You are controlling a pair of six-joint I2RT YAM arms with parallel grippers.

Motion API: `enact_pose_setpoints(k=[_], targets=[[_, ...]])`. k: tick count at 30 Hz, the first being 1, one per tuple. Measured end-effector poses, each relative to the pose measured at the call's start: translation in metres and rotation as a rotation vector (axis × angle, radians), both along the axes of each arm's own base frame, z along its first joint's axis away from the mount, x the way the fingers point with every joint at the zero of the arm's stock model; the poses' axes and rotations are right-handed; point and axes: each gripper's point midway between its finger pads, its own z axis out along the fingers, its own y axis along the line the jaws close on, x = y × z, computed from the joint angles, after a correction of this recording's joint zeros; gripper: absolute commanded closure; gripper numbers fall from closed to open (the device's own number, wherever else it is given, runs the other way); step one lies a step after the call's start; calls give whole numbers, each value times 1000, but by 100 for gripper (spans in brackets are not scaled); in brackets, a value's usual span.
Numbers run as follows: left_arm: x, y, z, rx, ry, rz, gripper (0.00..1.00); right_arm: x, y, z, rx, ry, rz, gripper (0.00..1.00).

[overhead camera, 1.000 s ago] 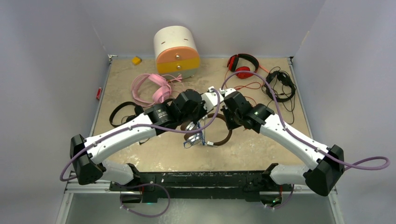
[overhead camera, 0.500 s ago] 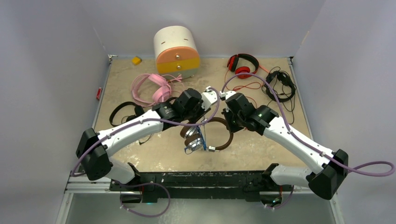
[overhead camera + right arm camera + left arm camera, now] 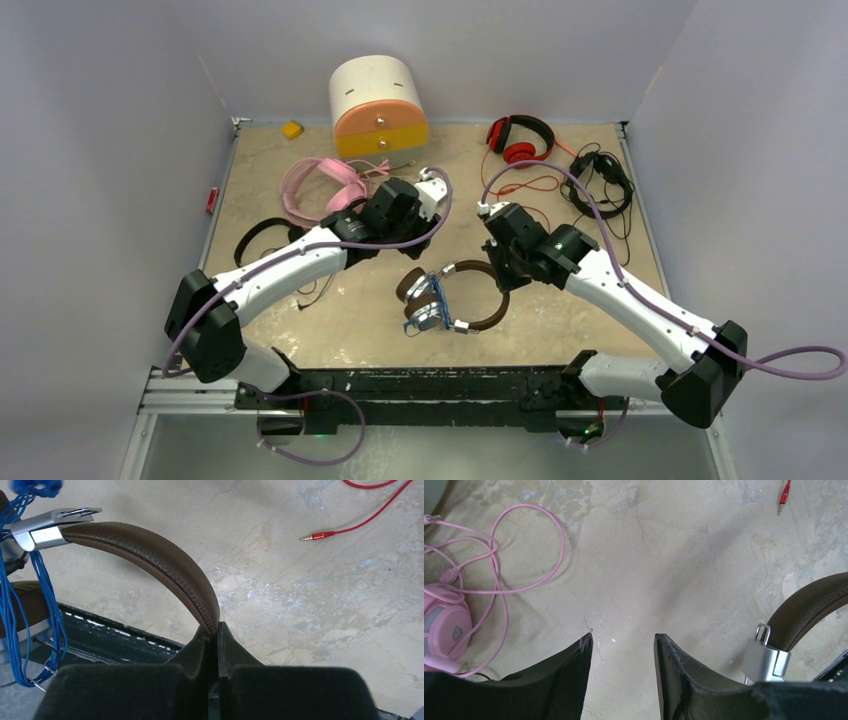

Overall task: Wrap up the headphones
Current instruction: Wrap the headphones cable around the headphones, then place the headphones at the center of the board.

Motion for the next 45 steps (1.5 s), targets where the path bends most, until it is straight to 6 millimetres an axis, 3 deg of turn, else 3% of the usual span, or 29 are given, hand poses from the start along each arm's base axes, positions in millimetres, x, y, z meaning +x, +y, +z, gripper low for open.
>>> enact_pose_setpoints(k=[10, 17, 22, 26, 33, 39, 45], targets=[[-15, 11, 6, -99, 43, 110, 52, 4, 0, 0, -4, 3, -61, 100], [-33, 38, 30, -224, 24, 243, 50, 1, 16, 3, 74, 26, -33, 100], [-49, 64, 46, -325, -2, 348, 48, -3, 15, 1, 100, 25, -37, 100], [-58, 86, 57, -389, -32, 429, 39, -13, 11, -18, 117, 44, -54, 100], [-67, 108, 64, -481, -64, 524, 39, -21, 12, -59, 119, 101, -84, 100], [-68, 112, 39, -441, -38, 554, 39, -7, 17, -76, 115, 91, -165, 100], [-66, 110, 33, -429, -25, 558, 38, 15, 24, -91, 108, 60, -270, 100]])
